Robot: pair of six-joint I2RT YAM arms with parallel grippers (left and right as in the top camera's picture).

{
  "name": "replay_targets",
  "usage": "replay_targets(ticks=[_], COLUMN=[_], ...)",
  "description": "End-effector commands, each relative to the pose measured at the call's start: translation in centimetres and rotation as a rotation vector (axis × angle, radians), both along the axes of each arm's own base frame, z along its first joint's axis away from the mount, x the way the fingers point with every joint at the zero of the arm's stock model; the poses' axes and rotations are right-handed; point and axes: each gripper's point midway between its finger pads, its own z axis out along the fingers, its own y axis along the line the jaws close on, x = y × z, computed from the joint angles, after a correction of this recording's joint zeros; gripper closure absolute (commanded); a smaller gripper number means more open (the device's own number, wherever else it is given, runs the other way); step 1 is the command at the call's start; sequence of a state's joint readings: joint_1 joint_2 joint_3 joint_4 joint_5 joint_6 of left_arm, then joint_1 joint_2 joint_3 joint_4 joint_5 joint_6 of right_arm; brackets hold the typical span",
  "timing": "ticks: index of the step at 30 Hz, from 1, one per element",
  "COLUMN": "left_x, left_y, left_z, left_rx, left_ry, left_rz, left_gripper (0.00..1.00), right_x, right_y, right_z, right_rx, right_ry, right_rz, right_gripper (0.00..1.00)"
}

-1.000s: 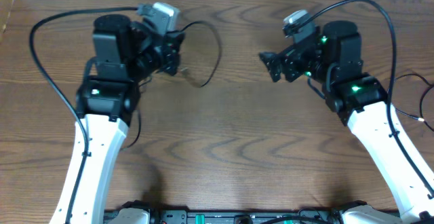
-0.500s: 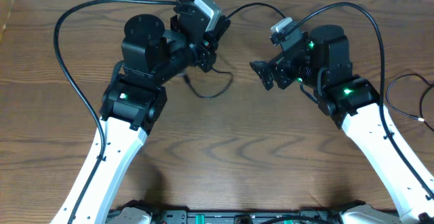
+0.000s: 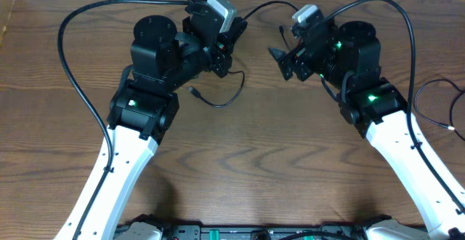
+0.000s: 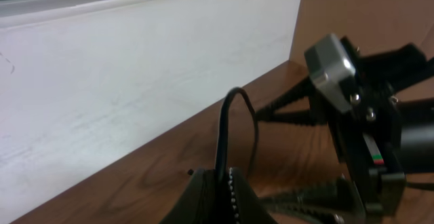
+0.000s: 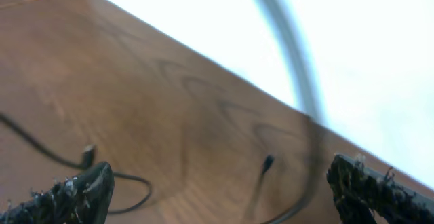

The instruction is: Untangle cables

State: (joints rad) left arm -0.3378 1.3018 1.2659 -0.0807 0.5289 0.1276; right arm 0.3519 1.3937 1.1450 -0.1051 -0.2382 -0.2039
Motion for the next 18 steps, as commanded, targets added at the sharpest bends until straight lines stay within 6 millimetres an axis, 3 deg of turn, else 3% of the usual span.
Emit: replay_targets(ticks=[1,7,14,18], left_x=[0.0,-0.1,-0.6,-0.8], left_y=[-0.1,-0.1,0.1,0.1], left_z=[0.3,-0.2,-1.9,-2.6], left_rx=[-0.013,-0.005,0.02,0.031], left_ry=[0.005,0.028,0.101,0.132], left_rz=[-0.006,-0.006,-0.006,-0.006], left_gripper=[0.93,0.92,0.92,0.93], right_x=[1.0,1.4,2.1,2.1], right_y=[-1.2,-1.4,-1.0,-0.3], right_z=[0.7,1.7,4.3,4.3], right_rx=[-0.038,-0.027,0.019,0.032], right_ry=[-0.053,-0.093,-0.195,-0.2], right_rz=[-0.085,-0.101,-0.099,-0.062], right_gripper=[0.02,0.02,0.02,0.03])
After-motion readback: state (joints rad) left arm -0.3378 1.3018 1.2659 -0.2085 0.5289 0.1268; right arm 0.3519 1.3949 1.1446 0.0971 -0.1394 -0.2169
